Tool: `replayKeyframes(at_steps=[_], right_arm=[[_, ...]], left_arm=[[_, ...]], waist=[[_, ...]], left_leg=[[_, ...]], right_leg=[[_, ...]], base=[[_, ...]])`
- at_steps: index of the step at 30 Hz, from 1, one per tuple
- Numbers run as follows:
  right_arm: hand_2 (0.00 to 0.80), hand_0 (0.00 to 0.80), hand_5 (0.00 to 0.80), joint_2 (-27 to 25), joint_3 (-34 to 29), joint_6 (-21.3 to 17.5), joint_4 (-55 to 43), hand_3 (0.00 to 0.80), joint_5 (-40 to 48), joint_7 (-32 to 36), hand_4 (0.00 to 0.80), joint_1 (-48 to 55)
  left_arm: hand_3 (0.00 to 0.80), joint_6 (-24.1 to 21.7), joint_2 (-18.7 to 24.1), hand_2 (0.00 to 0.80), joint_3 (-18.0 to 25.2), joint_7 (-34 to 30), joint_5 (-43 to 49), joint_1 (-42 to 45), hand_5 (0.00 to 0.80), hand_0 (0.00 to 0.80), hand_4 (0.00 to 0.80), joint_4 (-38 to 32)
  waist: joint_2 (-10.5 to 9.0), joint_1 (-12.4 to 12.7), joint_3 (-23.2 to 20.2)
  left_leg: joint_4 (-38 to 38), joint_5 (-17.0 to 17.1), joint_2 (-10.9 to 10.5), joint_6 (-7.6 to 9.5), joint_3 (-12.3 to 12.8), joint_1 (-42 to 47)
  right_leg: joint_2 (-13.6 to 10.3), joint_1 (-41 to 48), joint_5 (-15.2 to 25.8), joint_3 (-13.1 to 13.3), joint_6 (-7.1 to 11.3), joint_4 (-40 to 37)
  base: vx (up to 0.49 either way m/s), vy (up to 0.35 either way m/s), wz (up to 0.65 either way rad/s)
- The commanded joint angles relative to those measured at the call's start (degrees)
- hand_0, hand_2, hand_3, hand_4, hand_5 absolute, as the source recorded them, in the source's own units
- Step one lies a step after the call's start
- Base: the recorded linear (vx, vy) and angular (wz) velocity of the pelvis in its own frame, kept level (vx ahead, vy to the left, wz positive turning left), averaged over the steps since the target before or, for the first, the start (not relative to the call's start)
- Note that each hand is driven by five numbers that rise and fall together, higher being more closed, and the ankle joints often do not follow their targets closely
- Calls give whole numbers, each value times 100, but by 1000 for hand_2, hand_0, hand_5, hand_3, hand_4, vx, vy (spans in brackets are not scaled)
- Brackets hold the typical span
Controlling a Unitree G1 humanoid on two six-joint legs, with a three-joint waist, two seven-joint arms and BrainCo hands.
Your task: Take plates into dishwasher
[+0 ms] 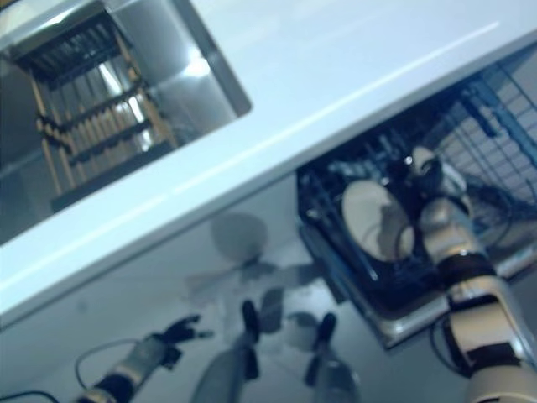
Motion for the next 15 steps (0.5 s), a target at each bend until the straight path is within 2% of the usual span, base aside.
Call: replayKeyframes(at_steps=[1, 15], right_arm=[[800, 800, 800, 125, 259, -188, 442, 800, 267, -32, 800, -376], [800, 800, 800, 144, 198, -186, 282, 800, 261, -229, 800, -272]], left_arm=[[0, -26, 38, 0, -265, -36, 2, -253, 0, 0, 0, 133], [0, 11, 33, 0, -267, -32, 11, -281, 0, 0, 0, 106]], waist=[[-21, 146, 86], [-58, 111, 77]], left_leg=[[-27, -446, -355, 341, 66, -9], [-27, -461, -338, 335, 107, 23]], right_leg=[[12, -653, -1004, 91, -371, 1353], [26, -622, -980, 98, -362, 1305]], base=[[0, 0, 0], [0, 0, 0]])
